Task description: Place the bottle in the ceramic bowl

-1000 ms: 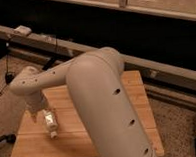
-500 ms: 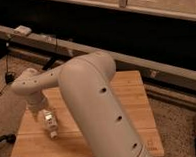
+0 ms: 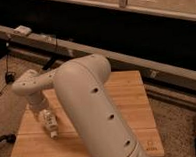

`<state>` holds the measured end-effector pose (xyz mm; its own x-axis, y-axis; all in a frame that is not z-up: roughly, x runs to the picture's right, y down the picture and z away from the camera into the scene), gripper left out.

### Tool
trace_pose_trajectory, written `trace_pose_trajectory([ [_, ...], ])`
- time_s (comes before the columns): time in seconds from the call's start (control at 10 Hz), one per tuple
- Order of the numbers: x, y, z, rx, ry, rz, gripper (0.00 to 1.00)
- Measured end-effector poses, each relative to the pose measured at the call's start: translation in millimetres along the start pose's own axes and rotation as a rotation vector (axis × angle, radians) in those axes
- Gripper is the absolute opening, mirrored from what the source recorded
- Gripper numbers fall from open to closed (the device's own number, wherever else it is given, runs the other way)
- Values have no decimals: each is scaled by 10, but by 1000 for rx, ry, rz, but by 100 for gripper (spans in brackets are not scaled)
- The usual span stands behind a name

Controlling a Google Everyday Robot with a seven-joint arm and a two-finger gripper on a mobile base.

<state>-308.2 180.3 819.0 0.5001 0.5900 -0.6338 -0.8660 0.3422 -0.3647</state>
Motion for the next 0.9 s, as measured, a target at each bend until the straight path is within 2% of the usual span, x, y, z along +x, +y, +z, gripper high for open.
trace_pose_trajectory([
  [0.2,-7,-16,-27,-9,4,-7,41],
  [0.3,-11,-36,-110,-17,1,-7,31],
  [0.6,-77,-190,-510,-54,-12,9,3],
  [0.7,-140,-289,-589,-57,-19,18,0],
  [0.9,-349,-668,-771,-48,-33,57,0],
])
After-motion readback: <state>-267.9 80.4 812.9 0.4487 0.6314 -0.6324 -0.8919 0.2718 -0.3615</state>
